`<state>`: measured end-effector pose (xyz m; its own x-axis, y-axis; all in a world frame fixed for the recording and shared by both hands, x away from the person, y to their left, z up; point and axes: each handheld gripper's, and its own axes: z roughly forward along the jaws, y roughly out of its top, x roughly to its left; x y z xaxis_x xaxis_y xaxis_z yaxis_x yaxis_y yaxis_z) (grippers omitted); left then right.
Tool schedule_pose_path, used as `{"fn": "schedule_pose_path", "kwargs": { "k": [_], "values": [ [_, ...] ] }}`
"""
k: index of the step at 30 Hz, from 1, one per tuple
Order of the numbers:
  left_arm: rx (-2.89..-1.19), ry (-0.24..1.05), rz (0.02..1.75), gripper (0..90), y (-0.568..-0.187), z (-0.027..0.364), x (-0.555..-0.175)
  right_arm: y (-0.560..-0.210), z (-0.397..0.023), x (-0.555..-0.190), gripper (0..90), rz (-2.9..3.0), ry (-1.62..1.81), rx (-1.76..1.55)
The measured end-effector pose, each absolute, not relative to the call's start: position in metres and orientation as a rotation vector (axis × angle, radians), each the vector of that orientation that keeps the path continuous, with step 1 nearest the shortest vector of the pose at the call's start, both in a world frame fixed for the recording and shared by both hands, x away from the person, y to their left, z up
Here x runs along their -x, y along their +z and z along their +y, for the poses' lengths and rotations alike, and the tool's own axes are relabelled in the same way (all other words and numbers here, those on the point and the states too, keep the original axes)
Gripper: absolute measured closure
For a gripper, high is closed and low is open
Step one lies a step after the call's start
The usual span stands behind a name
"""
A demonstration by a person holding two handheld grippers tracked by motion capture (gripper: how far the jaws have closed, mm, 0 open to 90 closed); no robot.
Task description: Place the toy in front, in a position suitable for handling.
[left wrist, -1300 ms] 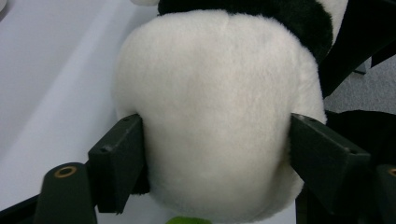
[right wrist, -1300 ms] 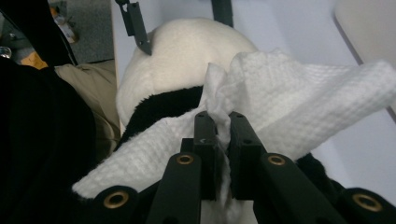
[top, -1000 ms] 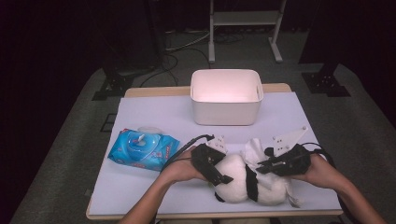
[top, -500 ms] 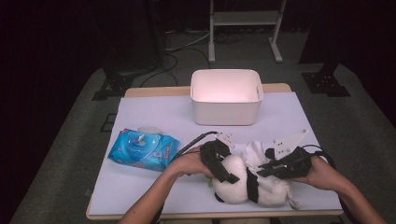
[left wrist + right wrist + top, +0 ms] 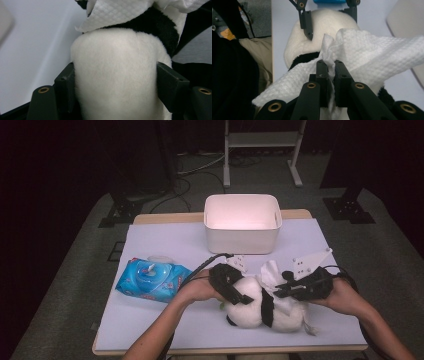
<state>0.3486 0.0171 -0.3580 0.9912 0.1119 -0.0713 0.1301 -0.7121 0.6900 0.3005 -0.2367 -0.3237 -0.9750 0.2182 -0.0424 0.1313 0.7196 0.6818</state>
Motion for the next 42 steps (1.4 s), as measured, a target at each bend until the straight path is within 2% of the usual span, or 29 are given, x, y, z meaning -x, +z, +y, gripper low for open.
{"fn": "schedule_pose_path", "kwargs": {
  "k": [5,21,35,42],
  "values": [
    [-2.382,0.063,0.169,28.2,-0.349,0.020,-0.348,-0.320,-0.237,-0.309,83.1,2.785,1.106,-0.305],
    [-2.374,0.093,0.158,25.4,-0.363,0.024,-0.328,-0.326,-0.197,-0.317,83.0,2.839,1.044,-0.212],
    [-2.346,0.055,0.153,23.6,-0.364,0.029,-0.322,-0.321,-0.243,-0.311,82.9,2.804,1.084,-0.338],
    [-2.368,0.024,0.187,14.4,-0.362,0.028,-0.324,-0.331,-0.249,-0.304,83.0,2.807,1.126,-0.340]
  ]
}}
